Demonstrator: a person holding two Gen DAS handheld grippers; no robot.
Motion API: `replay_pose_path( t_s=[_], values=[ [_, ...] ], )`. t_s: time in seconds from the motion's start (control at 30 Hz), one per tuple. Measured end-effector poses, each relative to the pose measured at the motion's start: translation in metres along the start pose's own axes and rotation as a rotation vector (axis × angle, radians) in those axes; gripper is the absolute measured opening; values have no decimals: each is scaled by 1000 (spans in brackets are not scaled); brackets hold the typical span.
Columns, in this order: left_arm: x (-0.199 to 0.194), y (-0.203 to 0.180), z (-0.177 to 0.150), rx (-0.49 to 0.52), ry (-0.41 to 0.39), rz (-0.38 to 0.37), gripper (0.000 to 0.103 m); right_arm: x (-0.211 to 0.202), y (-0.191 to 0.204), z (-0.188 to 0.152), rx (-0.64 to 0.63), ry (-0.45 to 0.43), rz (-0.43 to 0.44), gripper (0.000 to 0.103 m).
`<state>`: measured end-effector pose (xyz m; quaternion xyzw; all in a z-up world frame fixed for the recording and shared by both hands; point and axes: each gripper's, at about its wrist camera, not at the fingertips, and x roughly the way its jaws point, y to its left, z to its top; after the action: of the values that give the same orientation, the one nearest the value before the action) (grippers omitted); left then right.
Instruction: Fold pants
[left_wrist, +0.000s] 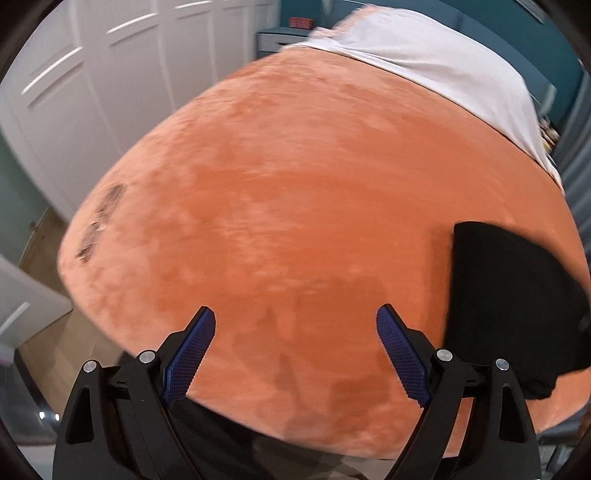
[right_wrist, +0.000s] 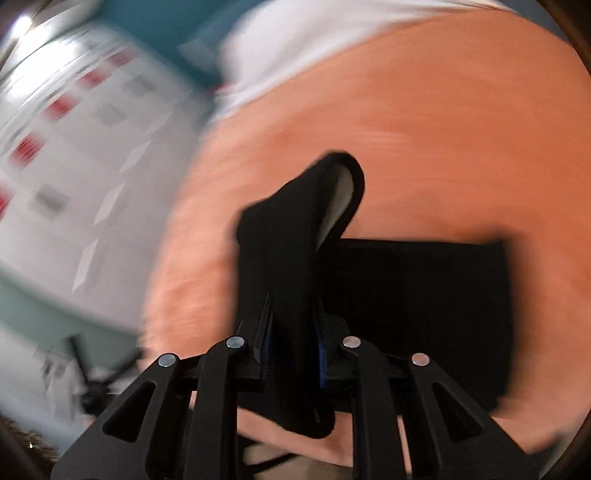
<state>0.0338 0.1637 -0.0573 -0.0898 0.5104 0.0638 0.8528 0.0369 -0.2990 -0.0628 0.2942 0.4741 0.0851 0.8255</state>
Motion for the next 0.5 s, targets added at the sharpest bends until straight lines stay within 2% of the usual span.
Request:
replay_pose_path(
  t_s=[0.07, 0.1, 0.13, 0.17, 0.2, 0.23, 0.3, 0.37, 0.4, 0.43, 0.5],
  values=[
    [6, -32, 0, 47, 27, -32, 87, -1, -82, -15, 119, 19, -185, 19],
    [8, -45, 0, 69, 38, -47, 87, 5, -108, -24, 154, 49, -221, 27],
    [9, -56, -1, 88, 48, -54, 87, 6, -127, -31, 194, 48, -193, 32],
    [9, -73, -2, 117, 59, -64, 87, 1, -139, -37, 261, 5, -104, 41],
    [8, -84, -3, 140, 60, -73, 87, -3, -144, -40, 302, -7, -55, 47],
    [7, -92, -5, 155, 59, -72, 87, -9, -142, -40, 296, -10, -68, 51],
    [7, -105, -8, 184, 61, -68, 87, -27, -137, -37, 248, -60, -151, 52],
    [9, -109, -9, 191, 67, -65, 87, -57, -118, -33, 197, -182, -207, 52],
    [11, -110, -11, 188, 73, -67, 87, -69, -102, -31, 161, -235, -192, 52],
    [13, -110, -12, 185, 79, -67, 87, -73, -85, -30, 121, -247, -160, 51],
    [21, -111, -16, 171, 110, -66, 87, -56, -27, -19, -56, -195, -83, 40]
  ],
)
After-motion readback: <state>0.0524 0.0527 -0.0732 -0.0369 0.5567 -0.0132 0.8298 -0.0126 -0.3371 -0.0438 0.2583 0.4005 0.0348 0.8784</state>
